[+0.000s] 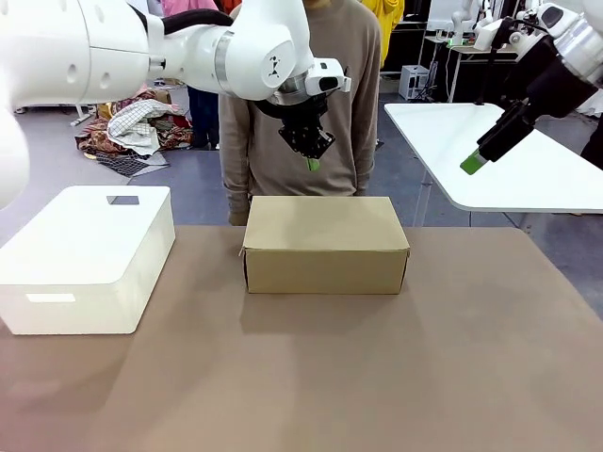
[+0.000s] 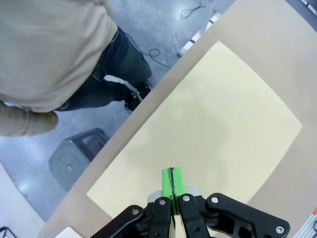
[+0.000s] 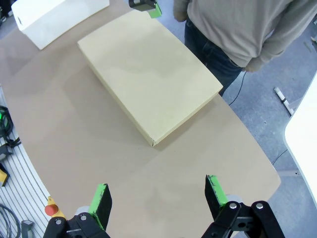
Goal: Pack the shoes into the box.
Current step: Press down on the lid of the Shoes Box.
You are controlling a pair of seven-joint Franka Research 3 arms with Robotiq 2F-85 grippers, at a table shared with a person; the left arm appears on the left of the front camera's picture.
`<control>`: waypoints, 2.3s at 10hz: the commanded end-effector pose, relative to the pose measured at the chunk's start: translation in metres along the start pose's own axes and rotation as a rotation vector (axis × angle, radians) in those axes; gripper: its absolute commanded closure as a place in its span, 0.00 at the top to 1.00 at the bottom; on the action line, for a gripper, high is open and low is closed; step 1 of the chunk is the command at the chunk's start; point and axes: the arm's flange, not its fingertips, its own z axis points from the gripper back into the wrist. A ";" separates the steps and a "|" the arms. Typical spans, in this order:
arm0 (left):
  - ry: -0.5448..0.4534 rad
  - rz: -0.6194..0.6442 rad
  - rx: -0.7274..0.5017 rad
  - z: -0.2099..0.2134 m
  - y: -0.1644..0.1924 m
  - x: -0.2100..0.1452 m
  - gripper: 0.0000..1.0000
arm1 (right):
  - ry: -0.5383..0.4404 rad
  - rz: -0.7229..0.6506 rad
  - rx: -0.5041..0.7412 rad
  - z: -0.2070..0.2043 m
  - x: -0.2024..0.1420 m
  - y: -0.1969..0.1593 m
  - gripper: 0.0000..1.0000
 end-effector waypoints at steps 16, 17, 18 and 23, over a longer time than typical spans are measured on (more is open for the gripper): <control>-0.030 -0.202 0.037 0.106 -0.006 -0.150 0.23 | 0.005 0.002 -0.018 0.000 0.003 -0.002 1.00; -0.036 -0.219 0.021 0.116 -0.001 -0.164 0.43 | 0.005 0.002 -0.018 0.000 0.003 -0.002 1.00; -0.033 -0.237 -0.018 0.124 0.006 -0.176 0.62 | 0.005 0.002 -0.018 0.000 0.003 -0.002 1.00; 0.070 -0.278 -0.087 0.133 0.015 -0.223 1.00 | 0.005 0.002 -0.018 0.000 0.003 -0.002 1.00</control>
